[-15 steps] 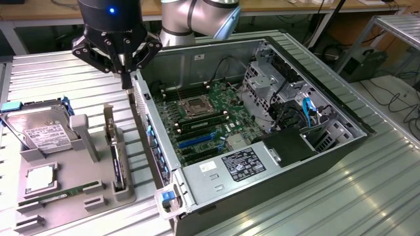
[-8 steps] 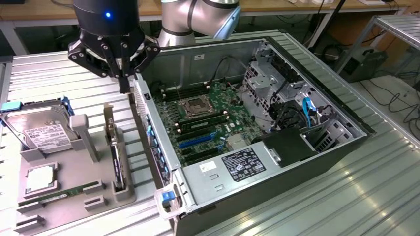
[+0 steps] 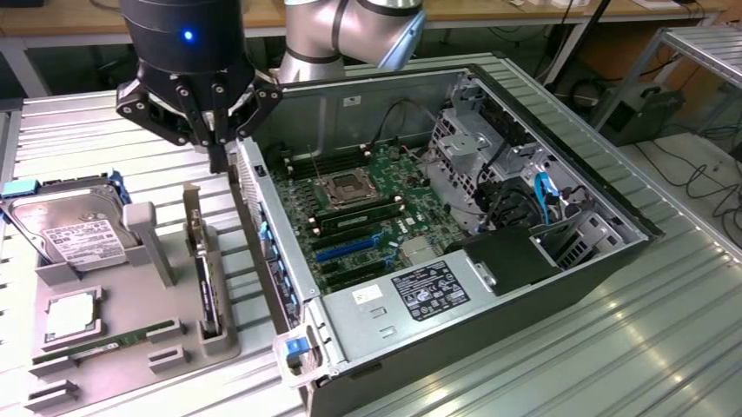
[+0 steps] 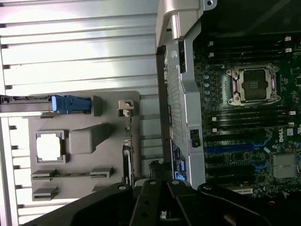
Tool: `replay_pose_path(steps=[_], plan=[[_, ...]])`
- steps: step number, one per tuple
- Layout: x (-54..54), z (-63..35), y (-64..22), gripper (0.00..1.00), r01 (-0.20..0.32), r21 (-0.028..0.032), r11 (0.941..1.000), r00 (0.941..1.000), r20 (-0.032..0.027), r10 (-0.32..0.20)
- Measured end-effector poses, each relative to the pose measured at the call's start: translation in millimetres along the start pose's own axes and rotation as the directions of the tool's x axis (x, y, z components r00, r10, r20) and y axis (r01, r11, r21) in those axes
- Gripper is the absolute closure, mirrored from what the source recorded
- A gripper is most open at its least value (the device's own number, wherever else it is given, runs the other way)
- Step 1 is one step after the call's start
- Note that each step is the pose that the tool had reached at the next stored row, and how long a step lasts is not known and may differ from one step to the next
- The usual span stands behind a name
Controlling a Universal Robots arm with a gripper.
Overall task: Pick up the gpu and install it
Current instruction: 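Reach for the gpu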
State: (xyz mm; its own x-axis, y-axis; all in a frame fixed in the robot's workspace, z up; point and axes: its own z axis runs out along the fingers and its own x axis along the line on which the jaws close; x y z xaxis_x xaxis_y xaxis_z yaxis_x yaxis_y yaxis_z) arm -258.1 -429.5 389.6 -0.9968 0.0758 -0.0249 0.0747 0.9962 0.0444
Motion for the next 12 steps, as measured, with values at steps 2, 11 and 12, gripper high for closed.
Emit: replay_pose_path(steps=[2,11,12], plan=[[0.4,0.0,-2.6,0.89,0.000,0.0000,1.0000,1.0000,0.0000,0.000],[6.1,0.1,-14.0,0.89,0.000,0.0000,1.0000,1.0000,-0.0001,0.000],[6.6,0.2,-15.1,0.89,0.000,0.0000,1.0000,1.0000,0.0000,0.000]])
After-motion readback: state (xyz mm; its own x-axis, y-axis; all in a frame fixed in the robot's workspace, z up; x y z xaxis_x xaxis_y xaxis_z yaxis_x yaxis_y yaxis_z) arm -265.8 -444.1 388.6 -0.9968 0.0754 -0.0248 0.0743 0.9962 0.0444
